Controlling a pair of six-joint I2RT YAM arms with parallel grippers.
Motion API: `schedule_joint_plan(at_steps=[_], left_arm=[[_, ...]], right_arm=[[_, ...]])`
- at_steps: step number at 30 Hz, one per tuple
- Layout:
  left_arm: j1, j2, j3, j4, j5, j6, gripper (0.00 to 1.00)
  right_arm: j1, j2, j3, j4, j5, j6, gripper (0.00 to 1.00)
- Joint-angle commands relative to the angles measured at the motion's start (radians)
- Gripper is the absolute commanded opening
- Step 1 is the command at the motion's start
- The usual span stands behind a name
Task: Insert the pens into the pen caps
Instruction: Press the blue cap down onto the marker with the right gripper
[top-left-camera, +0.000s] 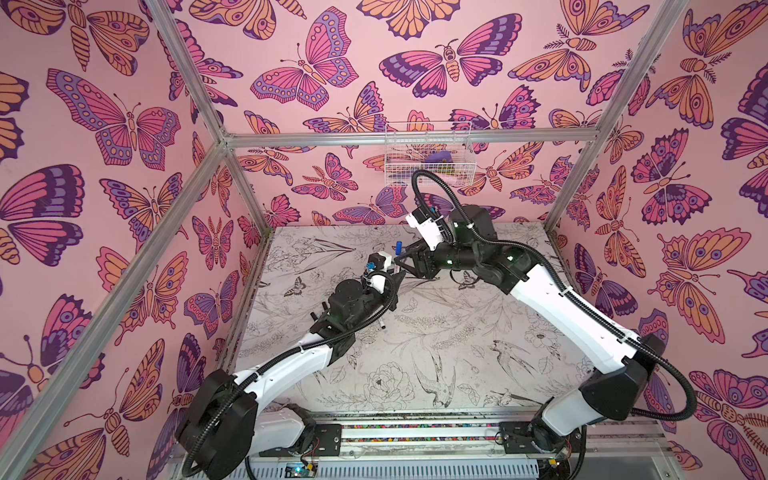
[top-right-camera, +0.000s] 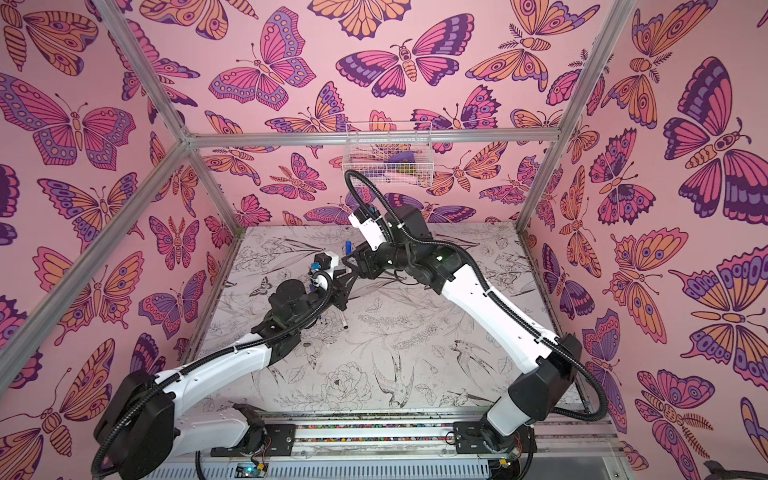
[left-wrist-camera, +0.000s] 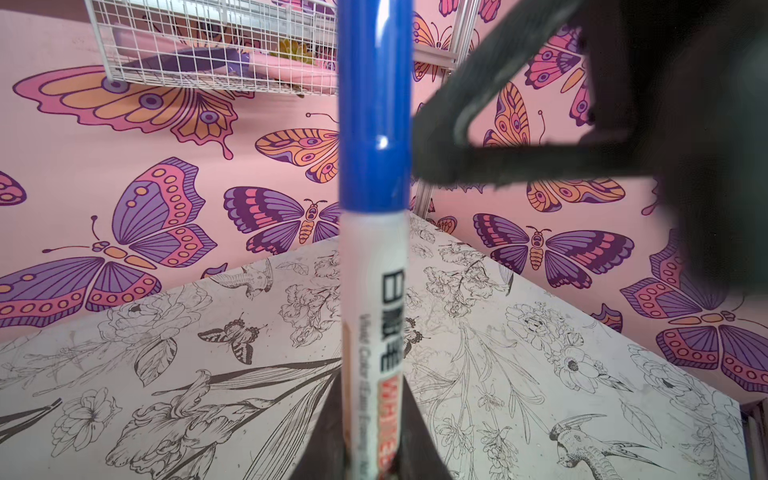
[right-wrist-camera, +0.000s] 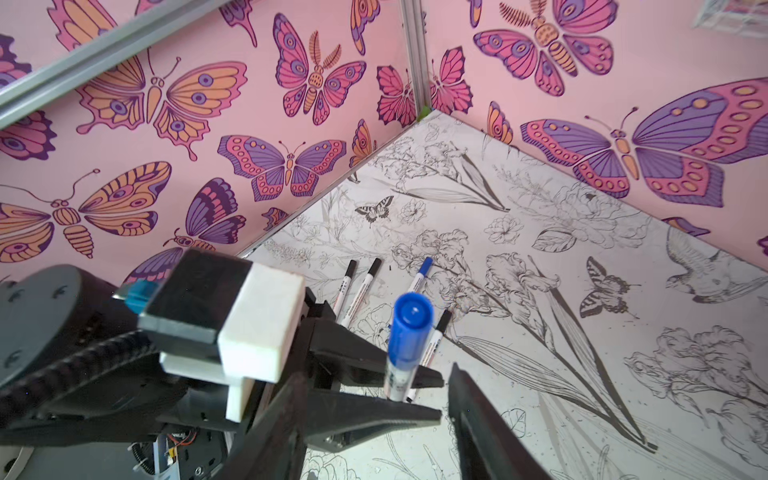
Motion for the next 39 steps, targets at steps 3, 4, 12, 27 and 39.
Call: schedule_joint_plan(at_steps=[3,4,12,27,39], left_arm=[[-0.009,-0.02,-0.038,0.039,0.002,-0.011,0.0],[-0.01,-0.024,-0.042,0.039,-0.001,-0.011,0.0],[-0.022,-0.043,-0.052,0.033,-0.008,-0.003,0.0],[-0.03,-0.038,-0.026,0.033,-0.008,0.021,0.0],[-0.035,-0.038,0.121,0.22,-0.095,0.169,0.0]], right_arm=[[-0.007,0.052,0.082,-0.015,-0.026,0.006,0.5],[-0.007,0.067,0.093,-0.018,-0.036,0.011,0.49],[-0.007,0.121,0.129,-0.015,-0.059,0.022,0.42],[-0.006,0.135,0.106,-0.027,-0.113,0.043,0.18],[-0.005,0.103,-0.071,-0.078,-0.137,0.168,0.01]])
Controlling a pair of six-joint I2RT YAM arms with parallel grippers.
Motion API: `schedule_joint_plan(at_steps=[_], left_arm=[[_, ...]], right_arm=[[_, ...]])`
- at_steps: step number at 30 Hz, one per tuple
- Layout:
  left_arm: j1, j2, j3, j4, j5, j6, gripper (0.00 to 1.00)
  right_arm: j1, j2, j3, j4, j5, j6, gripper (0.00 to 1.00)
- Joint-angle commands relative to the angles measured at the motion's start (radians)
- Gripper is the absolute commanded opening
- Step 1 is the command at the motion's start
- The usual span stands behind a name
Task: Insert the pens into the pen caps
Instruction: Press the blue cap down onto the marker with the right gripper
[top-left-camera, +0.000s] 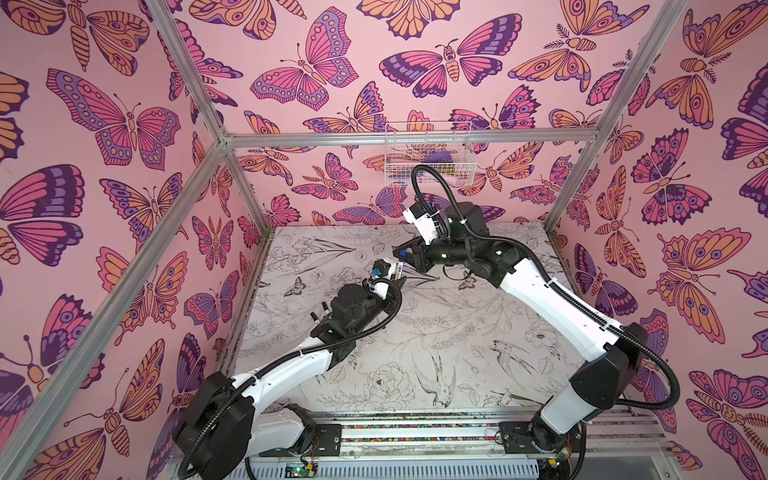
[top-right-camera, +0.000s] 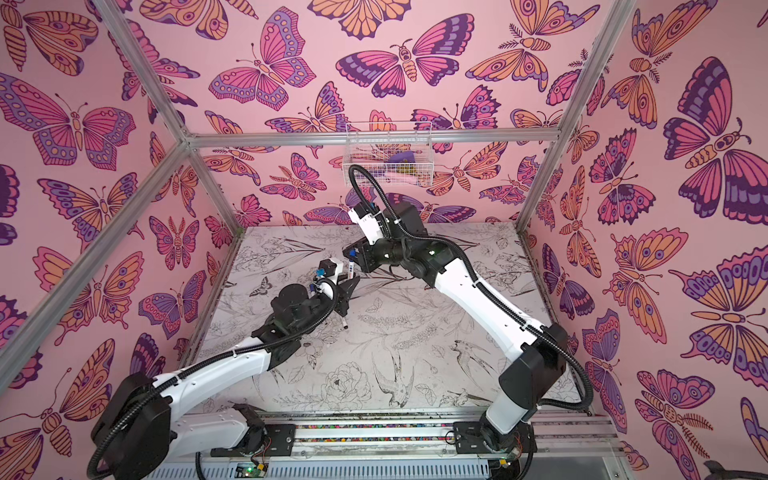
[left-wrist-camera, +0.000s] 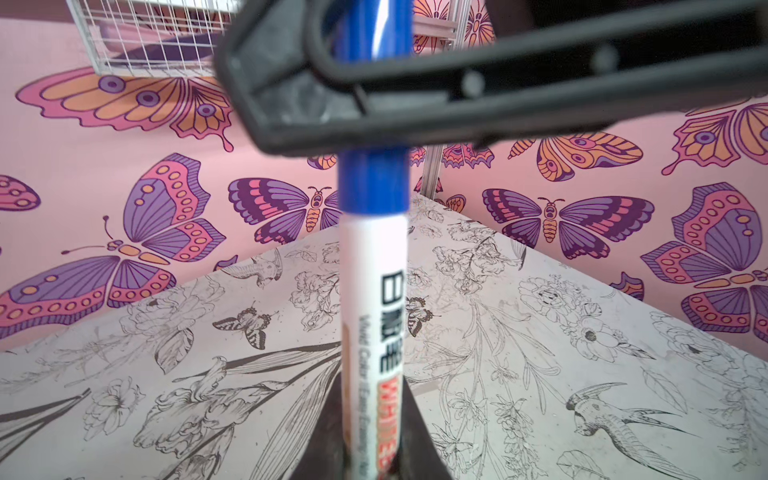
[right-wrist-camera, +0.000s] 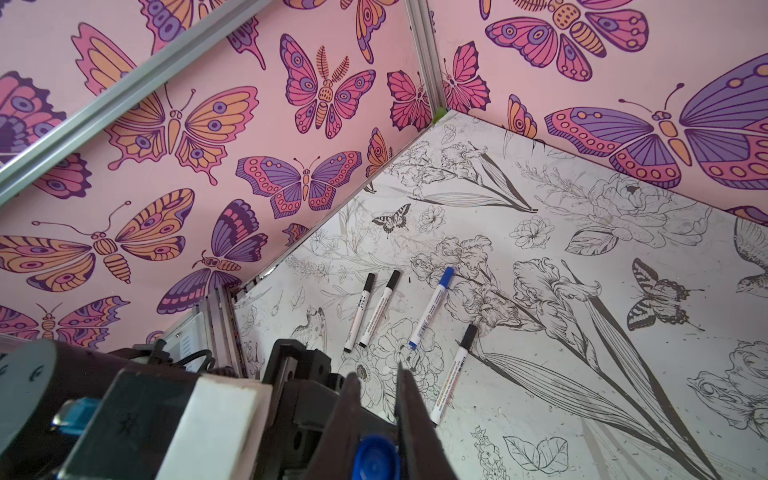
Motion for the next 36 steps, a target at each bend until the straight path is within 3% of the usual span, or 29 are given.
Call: schedule_joint_plan(at_steps=[1,14,21,23,31,36], left_arm=[[-0.001,-0.008,0.134,0.273,-0.04,0.073,0.0],[0.008,0.027,0.272,0.326,0.012,0.05,0.0],[0.007,0.031,0.301,0.289,0.08,0.026,0.0],[0.006,0.072,0.303,0.283,0.086,0.016,0.0],[0.007,0.16,0.356,0.304,0.087,0.001,0.0],[0.008,0.216,0.408,0.325,0.081,0.006,0.0]], right_arm=[[0.016,0.032,-0.071,-0.184,-0.041,0.076,0.0],[-0.029,0.102,-0.136,-0.318,0.043,0.166,0.0],[-0.183,0.099,-0.217,-0.175,-0.242,0.324,0.0],[-0.171,0.107,-0.188,-0.226,-0.235,0.273,0.0],[-0.029,0.145,-0.115,-0.435,0.002,0.06,0.0],[-0.037,0.136,-0.118,-0.382,-0.11,0.087,0.0]])
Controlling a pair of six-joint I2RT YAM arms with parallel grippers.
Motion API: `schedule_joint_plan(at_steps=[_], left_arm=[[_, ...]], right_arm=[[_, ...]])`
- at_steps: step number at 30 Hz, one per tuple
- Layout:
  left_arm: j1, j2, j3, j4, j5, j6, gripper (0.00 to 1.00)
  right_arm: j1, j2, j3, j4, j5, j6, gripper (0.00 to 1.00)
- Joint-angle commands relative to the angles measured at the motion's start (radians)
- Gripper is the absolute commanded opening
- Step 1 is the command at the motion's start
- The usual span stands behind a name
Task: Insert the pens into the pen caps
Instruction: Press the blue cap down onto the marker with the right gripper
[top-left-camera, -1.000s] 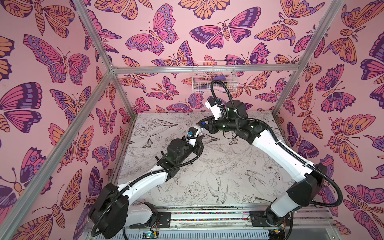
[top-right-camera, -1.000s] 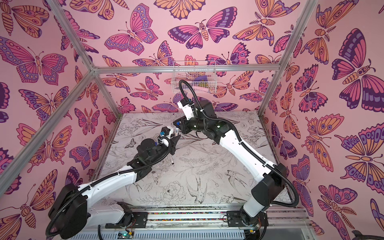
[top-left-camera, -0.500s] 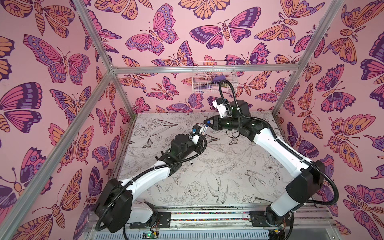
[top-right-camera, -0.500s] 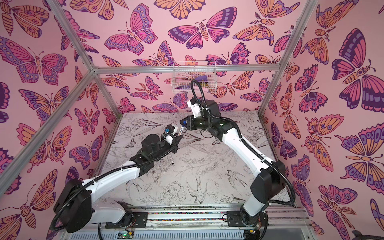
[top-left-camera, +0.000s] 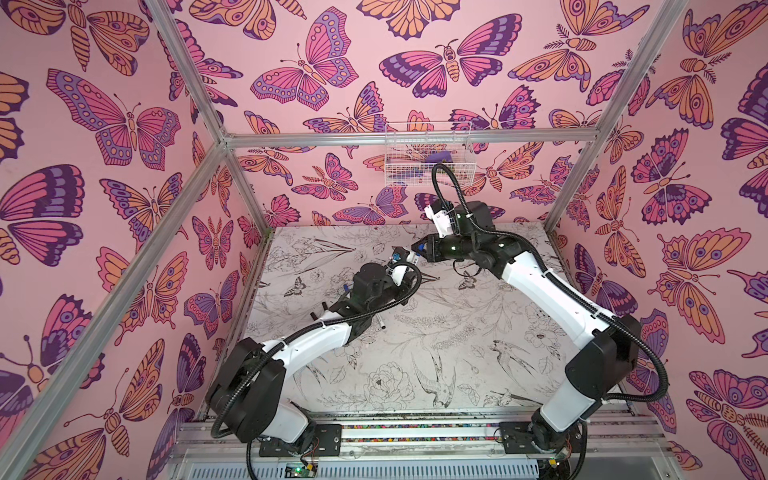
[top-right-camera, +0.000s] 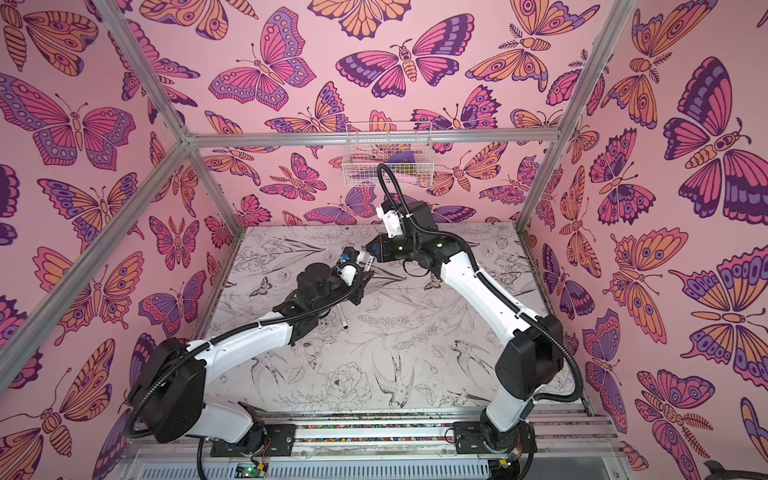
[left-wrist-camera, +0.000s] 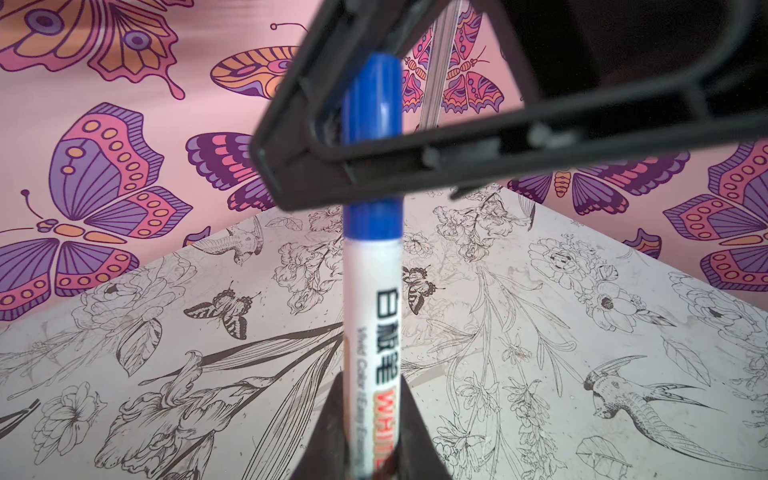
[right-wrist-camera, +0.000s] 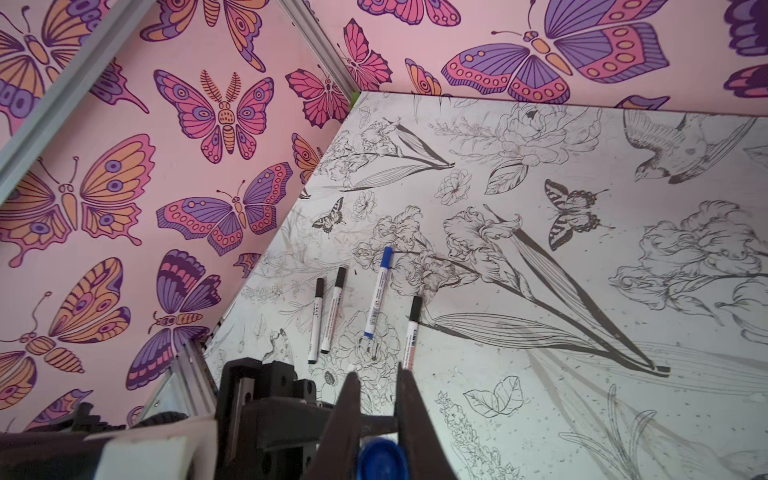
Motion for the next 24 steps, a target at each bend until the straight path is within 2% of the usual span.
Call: schedule_joint_plan(at_steps=[1,3,6,19,24], left_arm=[[-0.001,-0.029,0.182,0.478,0.011,-0.004,0.0],[0.0,-0.014,0.195,0.495,0.008,-0.01,0.0],[0.001,-0.008,0.216,0.509,0.006,-0.001,0.0],[0.043,-0.038,0.273,0.564,0.04,-0.032,0.0],[0.066,-0.053,0.272,0.574,0.068,-0.091,0.0]], right_arm=[[0.082,0.079,-0.078,-0.335,-0.187,-0.036,0.0],[0.073,0.082,-0.072,-0.319,-0.27,-0.023,0.0],[0.075,0.098,-0.068,-0.344,-0.302,-0.034,0.0],[0.074,0.148,-0.141,-0.421,-0.182,-0.072,0.0],[0.03,0.136,-0.166,-0.391,-0.205,-0.036,0.0]])
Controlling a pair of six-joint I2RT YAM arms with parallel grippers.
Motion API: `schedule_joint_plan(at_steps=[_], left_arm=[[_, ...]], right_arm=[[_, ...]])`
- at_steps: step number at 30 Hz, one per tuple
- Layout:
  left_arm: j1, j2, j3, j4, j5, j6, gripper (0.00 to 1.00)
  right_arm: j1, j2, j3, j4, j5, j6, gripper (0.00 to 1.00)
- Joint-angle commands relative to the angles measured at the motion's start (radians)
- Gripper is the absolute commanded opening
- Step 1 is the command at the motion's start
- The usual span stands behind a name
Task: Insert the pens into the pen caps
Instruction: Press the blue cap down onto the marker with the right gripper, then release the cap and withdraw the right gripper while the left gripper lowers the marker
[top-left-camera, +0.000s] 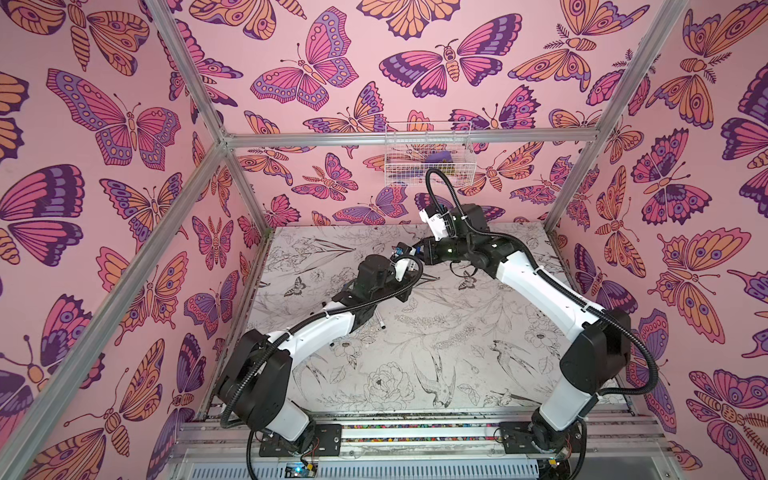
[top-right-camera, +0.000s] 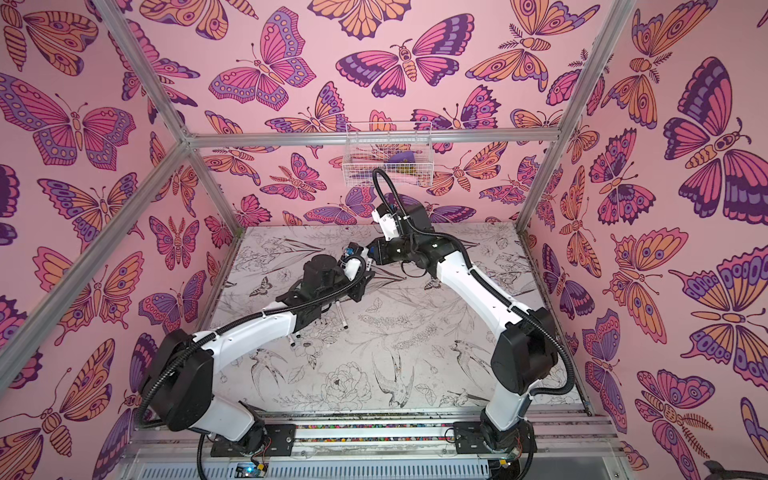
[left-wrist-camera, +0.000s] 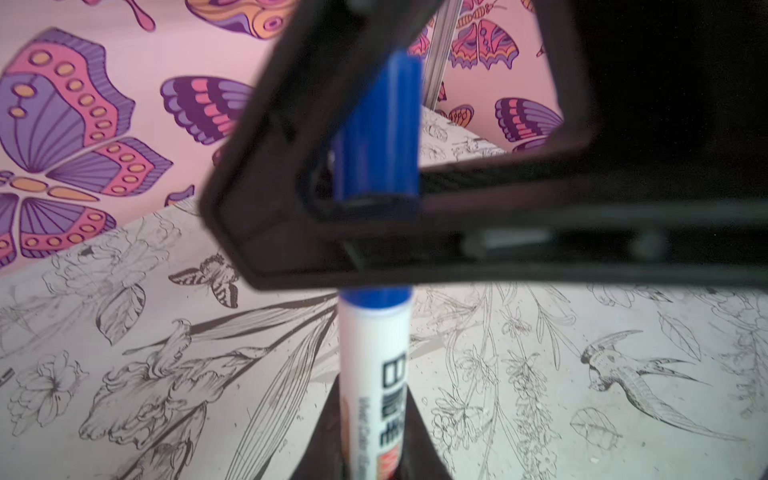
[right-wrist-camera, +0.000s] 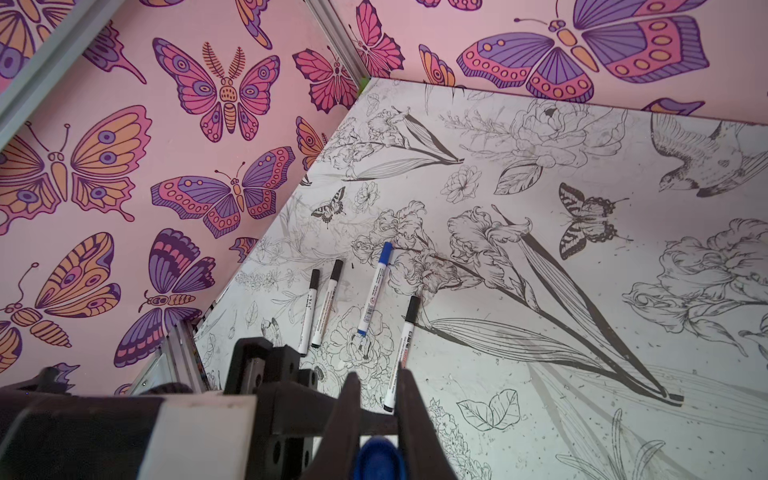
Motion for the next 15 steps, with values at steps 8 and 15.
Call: schedule_joint_plan(at_steps=[8,15], left_arm=[[0.045,-0.099,0.163,0.778,0.039,-0.108,0.0],[0.043,-0.114,0.1,0.507,0.045,-0.165,0.0]], right_arm=[[0.055,0.107,-0.116,-0.414,-0.19,0.029,0.0],[-0.022,0.037,-0.212,-0.155,-0.316,0.2,0.0]])
